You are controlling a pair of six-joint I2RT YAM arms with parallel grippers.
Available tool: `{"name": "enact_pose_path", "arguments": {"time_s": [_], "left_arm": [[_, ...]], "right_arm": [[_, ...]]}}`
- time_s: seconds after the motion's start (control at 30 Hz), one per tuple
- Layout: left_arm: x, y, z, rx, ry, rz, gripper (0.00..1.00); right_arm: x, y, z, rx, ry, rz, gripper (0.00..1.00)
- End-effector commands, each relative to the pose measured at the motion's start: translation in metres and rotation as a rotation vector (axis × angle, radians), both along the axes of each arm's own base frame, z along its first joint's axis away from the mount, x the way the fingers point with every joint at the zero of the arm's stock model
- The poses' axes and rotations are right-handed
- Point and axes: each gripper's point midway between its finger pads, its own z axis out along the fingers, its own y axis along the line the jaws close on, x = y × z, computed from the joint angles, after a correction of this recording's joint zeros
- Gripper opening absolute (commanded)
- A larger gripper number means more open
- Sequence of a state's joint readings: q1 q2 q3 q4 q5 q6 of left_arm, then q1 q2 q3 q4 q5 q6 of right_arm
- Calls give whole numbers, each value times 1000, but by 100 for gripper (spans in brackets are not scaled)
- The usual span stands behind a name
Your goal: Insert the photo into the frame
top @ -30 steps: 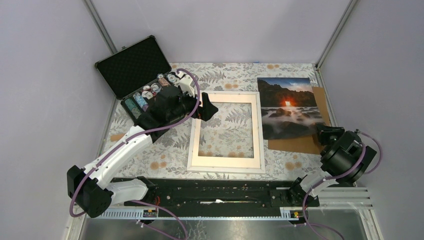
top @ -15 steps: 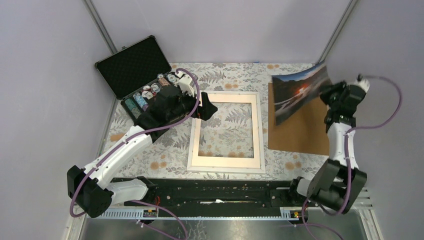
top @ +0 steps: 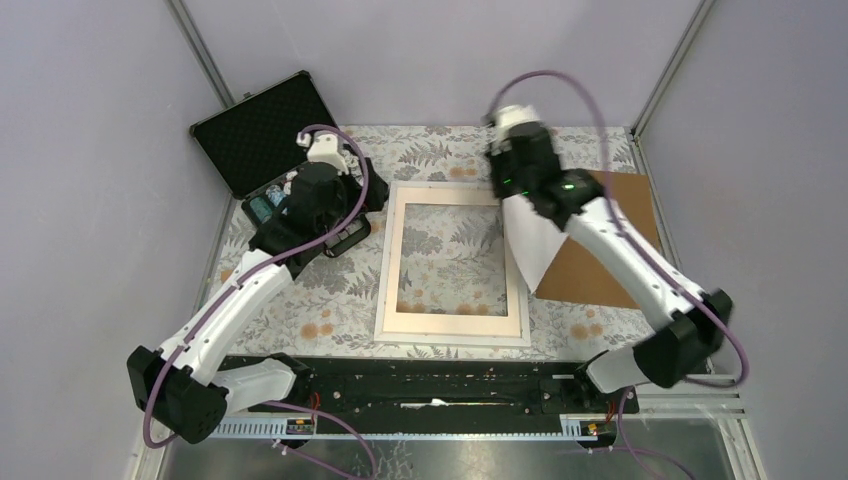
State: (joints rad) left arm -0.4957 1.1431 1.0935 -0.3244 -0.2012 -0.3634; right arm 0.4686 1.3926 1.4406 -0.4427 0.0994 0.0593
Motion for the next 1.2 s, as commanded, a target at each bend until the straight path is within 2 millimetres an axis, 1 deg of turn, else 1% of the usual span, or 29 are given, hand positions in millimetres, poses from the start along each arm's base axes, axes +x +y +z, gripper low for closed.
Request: {"name": "enact_pose_path", "arguments": {"time_s": [0.0,0.07,0.13,0.23,0.37,0.43,0.5,0.6,0.67,0.73,0.87,0.97,1.17], "left_arm": [[9,62,38,-22,-96,340,99],[8,79,40,-11,-105,425,99],[7,92,42,-2,-115,482,99],[7,95,43,0,-123,483,99],[9,90,43,0,-118,448,99],[9,88,42,-2,-116,432,99],[10,85,43,-9,-116,416,99],[10,80,42,-16,-113,391,99],[10,80,41,-12,-112,389,99],[10,80,42,-13,-113,389,99],[10,78,43,-18,-112,374,99],[10,76,43,-21,-113,366,99],[10,76,43,-20,-114,361,99]], "right_arm": [[-39,43,-44,-376,93,150,0],[-57,72,-68,-436,115,227,0],[-76,96,-93,-478,138,292,0],[-107,127,-124,-486,178,382,0],[-141,154,-162,-513,224,481,0],[-152,164,-177,-514,235,491,0],[-155,169,-186,-529,224,495,0],[-146,175,-190,-527,158,468,0],[-139,178,-189,-504,109,446,0],[-136,180,-187,-477,65,441,0],[-131,187,-175,-429,-24,453,0],[-133,195,-171,-420,-48,483,0],[-135,210,-172,-406,-61,541,0]]}}
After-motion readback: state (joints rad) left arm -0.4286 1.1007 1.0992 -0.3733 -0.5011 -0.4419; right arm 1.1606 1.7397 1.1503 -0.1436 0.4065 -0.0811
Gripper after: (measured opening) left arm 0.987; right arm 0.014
